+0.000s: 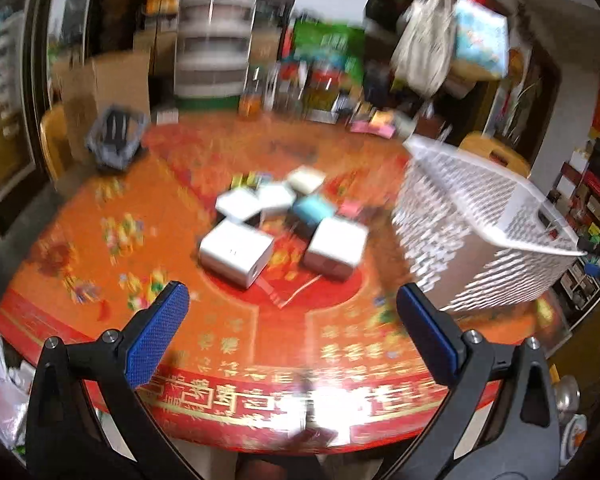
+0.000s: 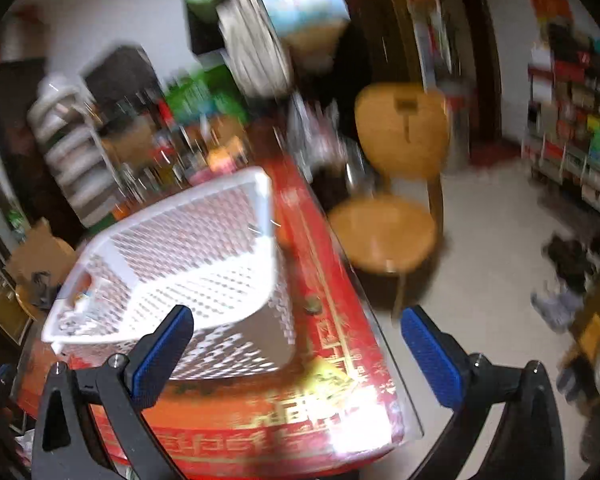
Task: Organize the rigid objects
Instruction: 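Grasp the basket rim with the right tool while the left tool approaches the large white charger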
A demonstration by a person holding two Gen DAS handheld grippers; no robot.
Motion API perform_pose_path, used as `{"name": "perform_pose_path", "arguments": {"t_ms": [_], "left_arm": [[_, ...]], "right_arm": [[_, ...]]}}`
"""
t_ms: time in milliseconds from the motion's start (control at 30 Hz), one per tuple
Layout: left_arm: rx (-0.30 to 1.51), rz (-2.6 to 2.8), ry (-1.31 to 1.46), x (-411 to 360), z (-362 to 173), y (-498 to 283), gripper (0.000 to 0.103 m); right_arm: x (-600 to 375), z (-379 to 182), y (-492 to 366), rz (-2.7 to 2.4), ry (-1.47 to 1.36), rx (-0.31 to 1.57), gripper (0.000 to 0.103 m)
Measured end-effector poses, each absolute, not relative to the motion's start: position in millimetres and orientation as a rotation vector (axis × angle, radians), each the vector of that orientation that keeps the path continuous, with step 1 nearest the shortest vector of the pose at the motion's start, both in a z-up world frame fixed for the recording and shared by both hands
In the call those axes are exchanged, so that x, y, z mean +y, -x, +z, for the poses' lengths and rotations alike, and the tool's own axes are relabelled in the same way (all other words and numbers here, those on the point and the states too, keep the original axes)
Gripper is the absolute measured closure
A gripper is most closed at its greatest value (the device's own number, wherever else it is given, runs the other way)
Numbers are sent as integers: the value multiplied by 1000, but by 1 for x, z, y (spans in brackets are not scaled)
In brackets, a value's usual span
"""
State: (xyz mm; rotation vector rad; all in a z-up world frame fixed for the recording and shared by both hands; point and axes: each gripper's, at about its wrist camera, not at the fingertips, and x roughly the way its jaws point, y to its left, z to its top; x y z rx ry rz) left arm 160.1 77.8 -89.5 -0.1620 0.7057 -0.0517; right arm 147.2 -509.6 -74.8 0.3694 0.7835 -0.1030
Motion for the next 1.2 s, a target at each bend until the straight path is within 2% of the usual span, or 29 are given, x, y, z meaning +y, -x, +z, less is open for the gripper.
{"name": "perform_pose_path", "arguments": {"t_ms": [200,267,400,600,733,767,867,1133,1200], "left_arm": [[749,-44,203,110,-122,-181,1],[777,-25,206,120,-128,-190,1],[784,21,180,134,-136,-199,1],[825,35,138,141,-151,-222,1],[864,56,70,134,-159,-236,1],[870,48,59,131,-160,-239,1],[884,52,12,123,-163,-248,1],[927,19,-48,109,-170,-283,1],[941,14,-32,107,-173,-291,10]], "right_arm": [[-526,-94,-204,-66,-409,900,3],[-524,-99,-213,-55,-414,937,14],[-505,-105,-226,-80,-333,983,21],[-493,-101,-225,-106,-299,962,44],[-491,-100,-222,-105,-320,921,66],[-488,-100,-223,-115,-316,916,68],[-483,-100,-222,-127,-313,896,74],[-486,-103,-222,-73,-409,903,79],[-487,-103,-223,-67,-415,903,79]]}}
